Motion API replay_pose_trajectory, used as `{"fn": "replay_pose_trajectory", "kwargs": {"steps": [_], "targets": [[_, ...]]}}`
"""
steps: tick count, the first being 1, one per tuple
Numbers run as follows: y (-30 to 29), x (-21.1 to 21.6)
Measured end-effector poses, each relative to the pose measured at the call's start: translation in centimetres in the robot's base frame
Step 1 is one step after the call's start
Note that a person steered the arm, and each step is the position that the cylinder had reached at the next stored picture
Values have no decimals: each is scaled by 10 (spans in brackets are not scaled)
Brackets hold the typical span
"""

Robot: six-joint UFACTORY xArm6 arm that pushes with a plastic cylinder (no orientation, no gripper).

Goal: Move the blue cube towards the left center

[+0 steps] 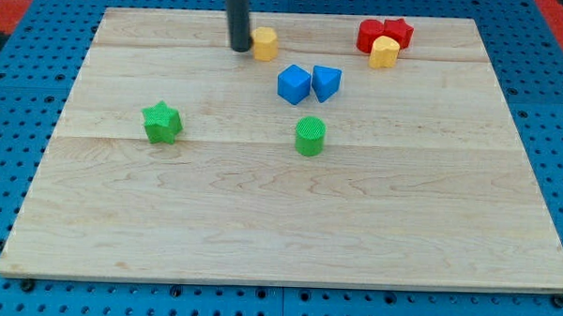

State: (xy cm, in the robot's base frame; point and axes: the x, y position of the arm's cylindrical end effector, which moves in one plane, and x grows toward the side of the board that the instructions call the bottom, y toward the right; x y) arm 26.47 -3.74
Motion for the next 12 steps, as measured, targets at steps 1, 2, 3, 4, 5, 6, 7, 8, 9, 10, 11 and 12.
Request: {"fn": "replay_pose_trajectory", "kwargs": {"steps": [1,2,3,4,5,6,7,8,9,10,11,12], "targets": [[106,0],[117,13],[141,49],[111,59],[48,59],[27,60],[41,78],[-24,89],[-95,89],[-81,89],[-18,94],[17,120]]}}
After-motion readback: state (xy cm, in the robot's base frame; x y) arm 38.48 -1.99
